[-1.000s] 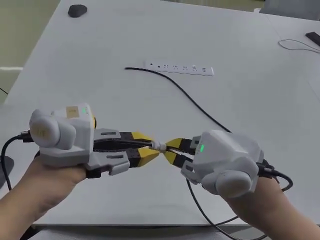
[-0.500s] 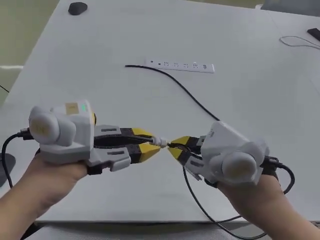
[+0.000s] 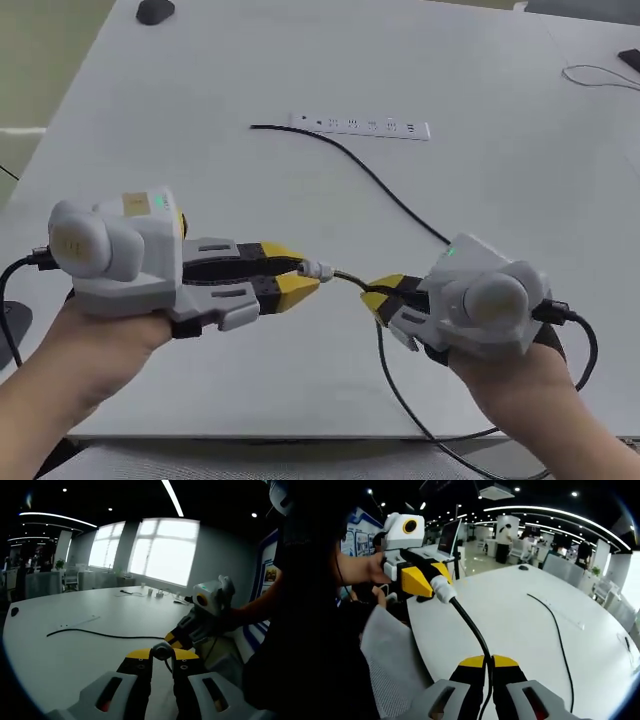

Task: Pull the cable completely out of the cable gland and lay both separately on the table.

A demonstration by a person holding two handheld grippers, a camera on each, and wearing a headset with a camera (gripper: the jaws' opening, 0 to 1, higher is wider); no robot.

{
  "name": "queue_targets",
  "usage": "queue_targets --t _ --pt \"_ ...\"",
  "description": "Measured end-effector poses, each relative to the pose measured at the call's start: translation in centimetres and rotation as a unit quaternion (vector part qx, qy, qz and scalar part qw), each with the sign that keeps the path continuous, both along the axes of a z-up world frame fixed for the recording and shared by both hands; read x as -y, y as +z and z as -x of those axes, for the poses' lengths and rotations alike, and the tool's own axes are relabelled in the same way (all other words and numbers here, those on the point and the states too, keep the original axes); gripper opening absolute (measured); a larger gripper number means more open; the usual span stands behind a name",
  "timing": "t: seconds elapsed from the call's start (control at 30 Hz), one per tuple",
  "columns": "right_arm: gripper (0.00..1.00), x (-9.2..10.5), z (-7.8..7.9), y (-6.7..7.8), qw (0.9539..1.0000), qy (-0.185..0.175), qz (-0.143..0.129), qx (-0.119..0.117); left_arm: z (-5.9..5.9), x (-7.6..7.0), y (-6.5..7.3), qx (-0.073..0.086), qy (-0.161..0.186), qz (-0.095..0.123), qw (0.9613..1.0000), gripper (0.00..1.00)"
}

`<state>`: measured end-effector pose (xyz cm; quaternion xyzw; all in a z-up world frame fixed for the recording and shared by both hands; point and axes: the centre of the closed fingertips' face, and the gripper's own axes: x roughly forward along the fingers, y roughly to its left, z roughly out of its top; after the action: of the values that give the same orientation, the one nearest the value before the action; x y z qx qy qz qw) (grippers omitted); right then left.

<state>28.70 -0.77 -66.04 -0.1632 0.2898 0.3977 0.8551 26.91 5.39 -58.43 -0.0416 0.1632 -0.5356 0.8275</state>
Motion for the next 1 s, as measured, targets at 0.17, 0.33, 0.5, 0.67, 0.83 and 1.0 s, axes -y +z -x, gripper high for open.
queue_targets --t 0.17,0.33,0.5,0.67,0.83,1.0 --pt "0.00 0.7 0.5 -1.2 0.9999 -0.003 0.002 -0.010 0.0 -0.1 -0.4 -0.002 0.005 -0.006 1.0000 0.15" --pt "0.00 1.8 0.6 -2.2 0.9996 -0.015 0.002 -0.022 0.1 -0.1 -0.6 -0.006 0.010 0.002 0.9999 0.15" --pt "0.00 2.6 0.9 -2.7 0.9994 -0.021 0.006 -0.028 0.1 -0.3 -1.0 -0.011 0.013 -0.001 0.9999 0.15" --pt "0.00 2.4 0.6 -2.6 0.9994 -0.019 0.007 -0.027 0.1 -0.2 -1.2 -0.014 0.014 -0.002 0.9998 0.15" --pt "0.00 2.4 0.4 -1.9 0.9994 -0.022 0.004 -0.025 0.1 0.1 -1.3 -0.011 0.007 -0.005 0.9999 0.15" --pt "0.00 2.5 0.2 -1.7 0.9993 -0.023 0.008 -0.029 0.0 0.0 -1.8 -0.010 0.011 0.001 0.9999 0.15"
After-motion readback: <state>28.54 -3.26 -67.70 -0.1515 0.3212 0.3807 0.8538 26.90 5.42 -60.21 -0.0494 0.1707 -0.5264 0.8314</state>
